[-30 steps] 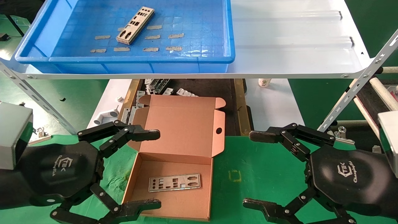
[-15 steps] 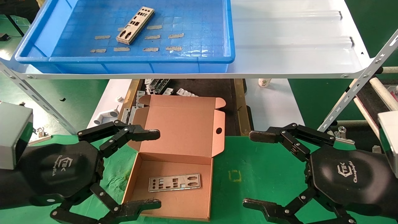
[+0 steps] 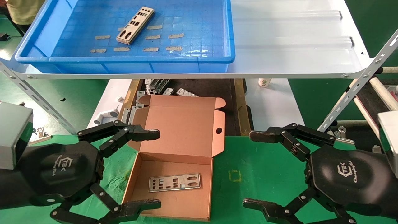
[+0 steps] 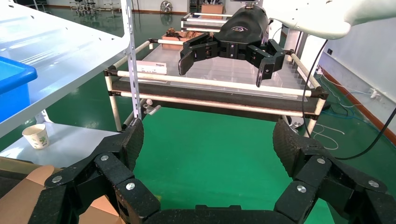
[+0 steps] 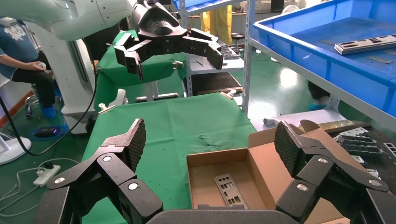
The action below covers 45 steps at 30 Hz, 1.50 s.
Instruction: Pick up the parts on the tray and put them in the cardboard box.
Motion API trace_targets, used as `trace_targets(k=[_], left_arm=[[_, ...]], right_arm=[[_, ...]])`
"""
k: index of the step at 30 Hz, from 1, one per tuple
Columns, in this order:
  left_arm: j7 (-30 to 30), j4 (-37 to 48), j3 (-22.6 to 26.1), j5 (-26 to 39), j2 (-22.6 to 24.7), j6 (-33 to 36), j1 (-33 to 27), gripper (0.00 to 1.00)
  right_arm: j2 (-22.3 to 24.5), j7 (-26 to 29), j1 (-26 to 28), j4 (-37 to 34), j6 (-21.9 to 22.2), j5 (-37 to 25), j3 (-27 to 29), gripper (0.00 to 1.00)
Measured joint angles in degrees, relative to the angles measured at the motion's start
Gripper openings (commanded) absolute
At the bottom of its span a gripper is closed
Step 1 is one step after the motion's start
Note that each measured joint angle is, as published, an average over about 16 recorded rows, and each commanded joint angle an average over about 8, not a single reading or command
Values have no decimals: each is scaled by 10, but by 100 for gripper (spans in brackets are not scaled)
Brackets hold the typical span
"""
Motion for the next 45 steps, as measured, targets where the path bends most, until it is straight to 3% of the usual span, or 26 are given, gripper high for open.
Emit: trace_targets(k=[45], left_arm=[[0,0,0,0,0,0,0,100]], right_arm=[[0,0,0,0,0,0,0,100]])
